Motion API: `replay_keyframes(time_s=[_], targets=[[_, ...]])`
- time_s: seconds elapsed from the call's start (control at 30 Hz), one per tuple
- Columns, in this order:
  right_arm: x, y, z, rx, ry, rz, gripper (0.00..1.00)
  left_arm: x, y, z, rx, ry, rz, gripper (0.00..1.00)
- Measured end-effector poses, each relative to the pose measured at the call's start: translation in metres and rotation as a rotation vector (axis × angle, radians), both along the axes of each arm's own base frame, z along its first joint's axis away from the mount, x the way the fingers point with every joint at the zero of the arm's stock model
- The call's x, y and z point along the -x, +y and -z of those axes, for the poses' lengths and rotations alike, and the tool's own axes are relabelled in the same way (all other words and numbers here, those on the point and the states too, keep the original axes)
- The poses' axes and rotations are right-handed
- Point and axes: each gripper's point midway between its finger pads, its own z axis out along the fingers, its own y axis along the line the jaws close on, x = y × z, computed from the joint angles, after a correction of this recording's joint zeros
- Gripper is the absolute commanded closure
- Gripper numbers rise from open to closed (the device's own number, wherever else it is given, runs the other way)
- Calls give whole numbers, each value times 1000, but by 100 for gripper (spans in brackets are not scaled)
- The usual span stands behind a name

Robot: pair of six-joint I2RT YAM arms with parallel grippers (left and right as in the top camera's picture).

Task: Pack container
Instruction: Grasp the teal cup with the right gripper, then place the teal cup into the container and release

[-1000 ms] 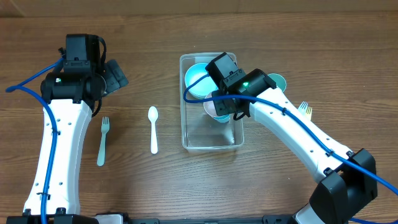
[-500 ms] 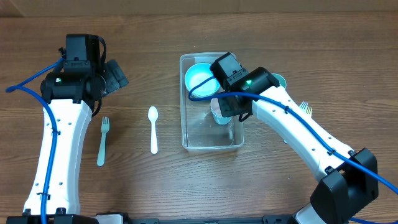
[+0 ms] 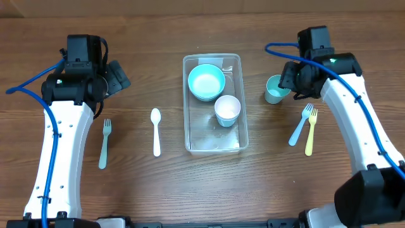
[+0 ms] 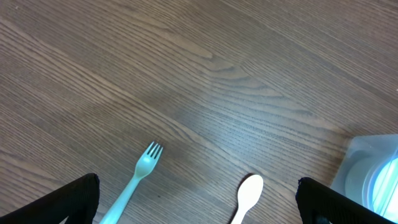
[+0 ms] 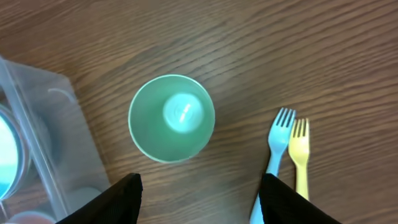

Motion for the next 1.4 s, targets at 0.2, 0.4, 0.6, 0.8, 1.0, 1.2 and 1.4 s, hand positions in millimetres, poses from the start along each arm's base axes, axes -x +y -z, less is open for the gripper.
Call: replay_keyframes(time_s=[0.2,0.4,0.6,0.8,1.0,1.2,1.4], targets=[[-12,8,59,-42,122,-21,37,0,0,0,0,0,0,0],[-9,3,81,-45,178,-3,63,0,0,0,0,0,0,0],[7,1,113,-41,217,1,96,0,0,0,0,0,0,0],[14,3,103,-55,257,-4,96,0,0,0,0,0,0,0],[5,7,9,-53,162,-45,96,0,0,0,0,0,0,0],[44,69,-106,-64,-105,-288,96,0,0,0,0,0,0,0],[71,128,-108,-74,-112,-487,96,0,0,0,0,0,0,0]])
